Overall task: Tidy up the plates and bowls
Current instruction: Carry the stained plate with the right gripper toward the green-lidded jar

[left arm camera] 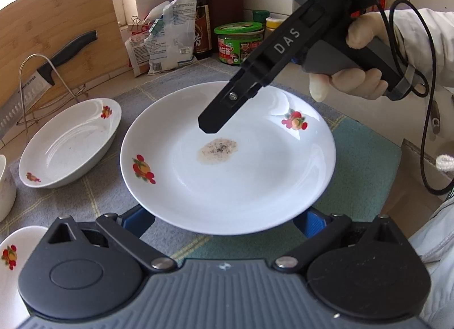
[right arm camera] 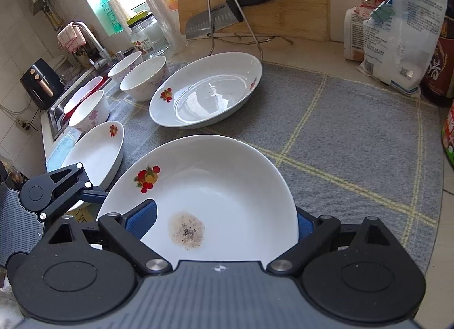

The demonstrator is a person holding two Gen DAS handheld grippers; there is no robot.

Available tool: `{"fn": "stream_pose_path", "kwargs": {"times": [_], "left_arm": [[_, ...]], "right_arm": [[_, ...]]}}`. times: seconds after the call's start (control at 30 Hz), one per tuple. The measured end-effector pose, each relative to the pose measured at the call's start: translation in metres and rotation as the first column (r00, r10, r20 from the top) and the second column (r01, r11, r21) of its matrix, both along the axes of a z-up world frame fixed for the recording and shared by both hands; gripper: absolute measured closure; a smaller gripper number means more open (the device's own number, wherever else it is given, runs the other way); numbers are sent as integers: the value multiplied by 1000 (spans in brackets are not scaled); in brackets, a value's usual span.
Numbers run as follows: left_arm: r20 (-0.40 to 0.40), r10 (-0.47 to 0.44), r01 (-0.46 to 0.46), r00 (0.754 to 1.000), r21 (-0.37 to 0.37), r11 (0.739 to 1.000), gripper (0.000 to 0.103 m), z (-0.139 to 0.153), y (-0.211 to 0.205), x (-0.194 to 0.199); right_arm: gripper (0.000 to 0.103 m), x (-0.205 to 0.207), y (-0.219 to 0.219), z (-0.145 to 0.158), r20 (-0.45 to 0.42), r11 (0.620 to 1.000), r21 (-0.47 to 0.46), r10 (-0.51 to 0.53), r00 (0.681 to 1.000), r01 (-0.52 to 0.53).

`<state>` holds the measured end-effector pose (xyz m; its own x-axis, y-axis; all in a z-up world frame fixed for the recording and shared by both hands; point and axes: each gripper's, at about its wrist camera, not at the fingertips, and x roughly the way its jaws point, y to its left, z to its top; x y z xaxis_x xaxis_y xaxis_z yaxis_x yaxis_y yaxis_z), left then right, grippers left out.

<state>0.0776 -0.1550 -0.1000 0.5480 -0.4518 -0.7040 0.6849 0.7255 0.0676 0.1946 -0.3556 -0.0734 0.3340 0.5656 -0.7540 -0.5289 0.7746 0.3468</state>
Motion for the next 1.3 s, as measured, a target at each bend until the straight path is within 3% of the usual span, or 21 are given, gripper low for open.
{"fn": "stream_pose_path", "kwargs": {"times": [0.63,1.3], "left_arm": [[12,-101,101,995,13,995,1,1,-52,48],[-33,-116,117,993,20,993,1,-16,-78,85]], "right_arm": [[5,26,-64,0,29,996,-10,-93,995,94],[5,54,-91,-15,18,990,-16,-139,990,139]]}}
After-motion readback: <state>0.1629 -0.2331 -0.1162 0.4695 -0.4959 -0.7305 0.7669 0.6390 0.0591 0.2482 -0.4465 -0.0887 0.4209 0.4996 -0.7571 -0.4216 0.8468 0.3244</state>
